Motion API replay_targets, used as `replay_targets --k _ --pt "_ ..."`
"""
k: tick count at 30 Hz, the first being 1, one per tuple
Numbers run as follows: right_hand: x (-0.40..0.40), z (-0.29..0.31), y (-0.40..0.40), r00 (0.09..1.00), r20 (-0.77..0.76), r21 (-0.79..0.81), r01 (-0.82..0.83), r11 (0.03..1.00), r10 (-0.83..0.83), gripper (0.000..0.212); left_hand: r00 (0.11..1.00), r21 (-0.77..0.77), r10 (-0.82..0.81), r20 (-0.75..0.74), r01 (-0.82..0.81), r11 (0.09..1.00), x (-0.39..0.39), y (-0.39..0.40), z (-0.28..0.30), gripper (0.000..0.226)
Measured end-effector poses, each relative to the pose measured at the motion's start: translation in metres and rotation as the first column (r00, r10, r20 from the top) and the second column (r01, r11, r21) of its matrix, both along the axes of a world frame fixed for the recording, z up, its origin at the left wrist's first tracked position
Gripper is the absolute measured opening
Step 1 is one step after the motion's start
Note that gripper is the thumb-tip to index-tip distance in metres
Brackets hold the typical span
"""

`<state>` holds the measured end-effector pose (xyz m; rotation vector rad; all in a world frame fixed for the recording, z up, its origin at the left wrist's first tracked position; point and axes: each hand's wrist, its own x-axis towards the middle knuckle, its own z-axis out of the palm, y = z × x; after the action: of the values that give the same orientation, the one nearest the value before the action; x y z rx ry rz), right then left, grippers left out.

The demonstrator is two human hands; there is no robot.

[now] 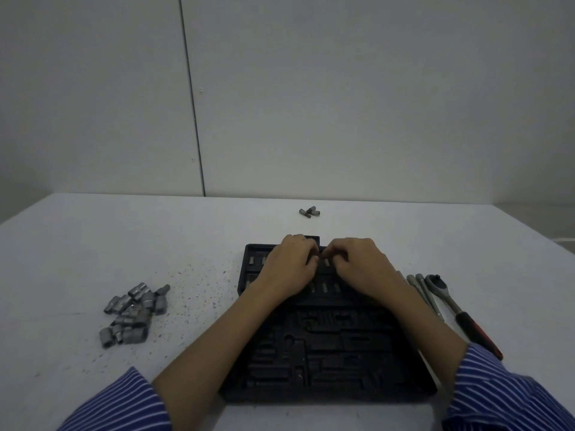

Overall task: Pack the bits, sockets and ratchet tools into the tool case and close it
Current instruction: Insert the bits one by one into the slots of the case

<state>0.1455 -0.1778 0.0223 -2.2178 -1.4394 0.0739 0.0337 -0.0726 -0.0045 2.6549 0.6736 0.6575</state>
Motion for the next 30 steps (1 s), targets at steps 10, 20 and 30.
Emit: replay_targets --k 10,20,30 --pt "0.014 -0.004 0.045 0.999 -0.001 -0.025 0.042 0.999 -0.042 0.030 0.990 -0.106 0.142 0.008 -0.140 0.984 0.019 0.036 0.004 0.032" --pt "0.013 -0.018 0.078 0.996 0.054 -0.057 0.078 0.995 -0.075 0.036 0.987 -0.265 0.159 -0.031 -0.162 0.951 0.046 0.075 -0.004 0.026" --pt "0.019 -0.033 0.088 0.992 0.093 -0.008 0.086 0.996 -0.084 0.036 0.990 -0.260 0.134 -0.036 -0.138 0.956 0.071 0.104 -0.008 0.028"
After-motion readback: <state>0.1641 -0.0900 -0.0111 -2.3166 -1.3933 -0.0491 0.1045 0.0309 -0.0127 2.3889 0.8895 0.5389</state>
